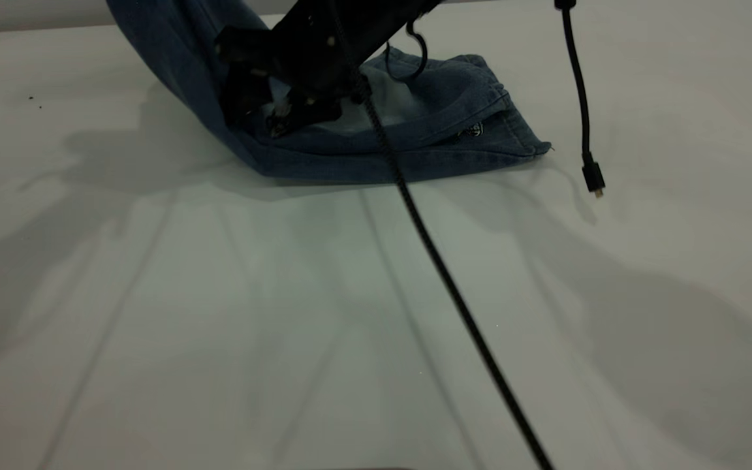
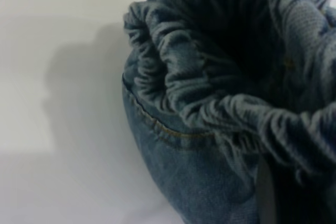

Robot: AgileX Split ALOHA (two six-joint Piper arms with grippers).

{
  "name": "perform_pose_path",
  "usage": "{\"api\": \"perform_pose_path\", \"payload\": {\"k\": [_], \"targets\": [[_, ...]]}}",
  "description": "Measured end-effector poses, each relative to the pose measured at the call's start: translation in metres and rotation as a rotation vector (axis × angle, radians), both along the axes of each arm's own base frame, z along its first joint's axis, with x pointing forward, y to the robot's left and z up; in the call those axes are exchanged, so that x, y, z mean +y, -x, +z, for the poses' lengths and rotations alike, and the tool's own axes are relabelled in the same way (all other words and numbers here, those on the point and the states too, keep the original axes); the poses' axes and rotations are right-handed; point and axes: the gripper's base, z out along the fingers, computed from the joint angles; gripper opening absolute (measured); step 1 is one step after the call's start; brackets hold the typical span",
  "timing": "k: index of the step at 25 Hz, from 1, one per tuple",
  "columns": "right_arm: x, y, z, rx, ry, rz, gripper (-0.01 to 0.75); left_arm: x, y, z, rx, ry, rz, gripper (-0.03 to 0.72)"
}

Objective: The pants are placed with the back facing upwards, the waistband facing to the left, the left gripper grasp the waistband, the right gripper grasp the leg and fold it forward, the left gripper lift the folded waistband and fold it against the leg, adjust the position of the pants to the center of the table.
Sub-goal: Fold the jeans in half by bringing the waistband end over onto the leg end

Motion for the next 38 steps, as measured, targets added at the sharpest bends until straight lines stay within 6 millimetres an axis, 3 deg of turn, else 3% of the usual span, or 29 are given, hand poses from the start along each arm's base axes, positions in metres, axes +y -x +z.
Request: {"api": "perform_pose_path", "payload": {"k": [3,8,11,14,17,21,29,32,34,38], "targets": [[-0.025,-0.012,0.028,-0.039,0.022,0.015,0.402,-0.006,0.003,0.008,-0.027,-0.014,-0.028,0.087],[-0.094,-0.037,0.12,-0.198,0.02,-0.065,0.402,-0.037,0.009,0.011,-0.048,-0.034,-0.119,0.087],[-0.131,-0.038,0.174,-0.278,0.003,-0.112,0.402,-0.063,0.013,0.01,-0.066,-0.043,-0.172,0.087],[-0.156,-0.03,0.214,-0.334,-0.005,-0.128,0.402,-0.089,0.014,-0.003,-0.05,-0.041,-0.205,0.087],[-0.165,-0.02,0.242,-0.373,-0.013,-0.125,0.402,-0.112,0.013,-0.03,-0.002,-0.047,-0.223,0.087],[-0.165,-0.011,0.256,-0.384,-0.016,-0.098,0.402,-0.141,0.002,-0.065,0.05,-0.066,-0.264,0.087],[-0.166,-0.008,0.253,-0.364,0.021,-0.057,0.402,-0.179,-0.029,-0.118,0.157,-0.038,-0.389,0.126],[-0.168,-0.008,0.251,-0.366,0.053,-0.048,0.402,-0.186,-0.032,-0.122,0.16,-0.048,-0.458,0.252],[-0.169,-0.008,0.249,-0.37,0.086,-0.045,0.402,-0.188,-0.033,-0.118,0.144,-0.058,-0.493,0.386],[-0.175,-0.009,0.246,-0.365,0.137,-0.057,0.402,-0.179,-0.036,-0.093,0.084,-0.077,-0.521,0.591]]}}
